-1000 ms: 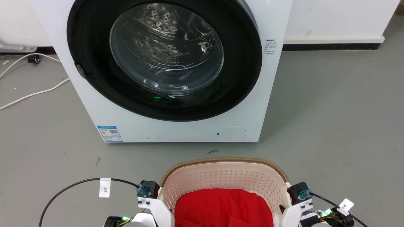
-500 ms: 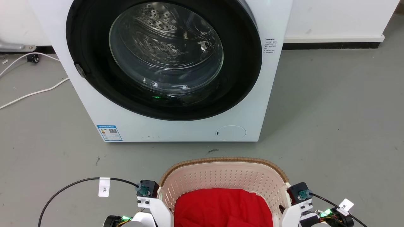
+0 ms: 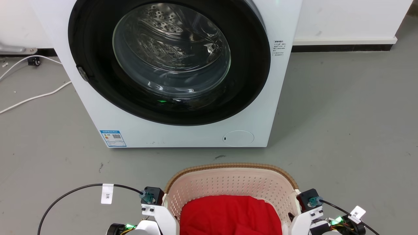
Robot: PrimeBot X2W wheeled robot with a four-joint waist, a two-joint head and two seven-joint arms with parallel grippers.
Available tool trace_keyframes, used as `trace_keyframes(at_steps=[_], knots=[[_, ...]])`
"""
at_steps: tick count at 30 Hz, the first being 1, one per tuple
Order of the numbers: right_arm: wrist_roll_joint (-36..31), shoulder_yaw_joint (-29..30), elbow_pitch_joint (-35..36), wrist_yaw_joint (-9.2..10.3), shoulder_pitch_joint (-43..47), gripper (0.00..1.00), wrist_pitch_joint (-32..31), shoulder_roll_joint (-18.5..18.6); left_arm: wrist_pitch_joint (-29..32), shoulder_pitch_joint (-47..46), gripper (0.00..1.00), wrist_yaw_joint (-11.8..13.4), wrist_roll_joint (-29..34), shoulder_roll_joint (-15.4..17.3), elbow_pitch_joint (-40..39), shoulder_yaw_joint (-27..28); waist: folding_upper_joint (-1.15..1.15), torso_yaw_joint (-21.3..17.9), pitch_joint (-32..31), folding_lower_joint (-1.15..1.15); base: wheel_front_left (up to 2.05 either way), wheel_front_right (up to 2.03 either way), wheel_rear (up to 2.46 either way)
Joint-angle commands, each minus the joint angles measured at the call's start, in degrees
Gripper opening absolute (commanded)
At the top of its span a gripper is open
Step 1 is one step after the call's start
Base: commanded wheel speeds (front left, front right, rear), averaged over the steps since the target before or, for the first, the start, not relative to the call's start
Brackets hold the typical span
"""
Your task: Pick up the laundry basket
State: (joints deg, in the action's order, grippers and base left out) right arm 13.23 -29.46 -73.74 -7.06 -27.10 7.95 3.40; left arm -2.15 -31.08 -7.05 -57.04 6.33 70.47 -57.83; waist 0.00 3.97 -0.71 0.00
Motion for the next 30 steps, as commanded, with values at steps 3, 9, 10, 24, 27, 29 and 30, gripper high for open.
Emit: trace_keyframes(at_steps=[3, 9, 10, 24, 27, 29, 30], knots=[[-0.31, -0.99, -0.16, -0.79, 1.00, 0.00, -0.39, 0.09, -0.90, -1.92, 0.00, -0.74, -0.31, -0.06, -0.43, -0.66, 0.00, -0.03, -0.06, 0.00, 0.00, 0.00, 0.00], [-0.14, -1.15, -0.16, -0.79, 1.09, 0.00, -0.31, 0.22, -1.09, -1.99, 0.00, -0.74, -0.98, -0.07, -0.25, -1.49, 0.00, -0.04, -0.17, 0.00, 0.00, 0.00, 0.00], [-0.11, -1.18, -0.16, -0.78, 1.11, 0.00, -0.30, 0.28, -1.15, -1.99, 0.00, -0.74, -1.19, -0.07, -0.22, -1.63, 0.00, -0.02, -0.20, 0.00, 0.00, 0.00, 0.00], [0.20, -1.46, -0.16, -0.79, 1.50, 0.00, -0.61, 0.28, -1.33, -1.82, 0.00, -0.74, -2.84, 0.08, 0.02, -3.43, 0.00, -0.12, -0.48, 0.00, 0.00, 0.00, 0.00], [0.19, -1.46, -0.17, -0.79, 1.46, 0.00, -0.58, 0.33, -1.44, -1.92, 0.00, -0.74, -3.29, 0.10, 0.06, -3.79, 0.00, -0.15, -0.51, 0.00, 0.00, 0.00, 0.00], [0.20, -1.47, -0.17, -0.79, 1.44, 0.00, -0.52, 0.33, -1.53, -1.95, 0.00, -0.74, -3.43, 0.14, 0.08, -4.00, 0.00, -0.20, -0.54, 0.00, 0.00, 0.00, 0.00], [0.20, -1.47, -0.17, -0.79, 1.41, 0.00, -0.48, 0.33, -1.54, -1.98, 0.00, -0.74, -3.58, 0.16, 0.10, -4.12, 0.00, -0.21, -0.52, 0.00, 0.00, 0.00, 0.00]])
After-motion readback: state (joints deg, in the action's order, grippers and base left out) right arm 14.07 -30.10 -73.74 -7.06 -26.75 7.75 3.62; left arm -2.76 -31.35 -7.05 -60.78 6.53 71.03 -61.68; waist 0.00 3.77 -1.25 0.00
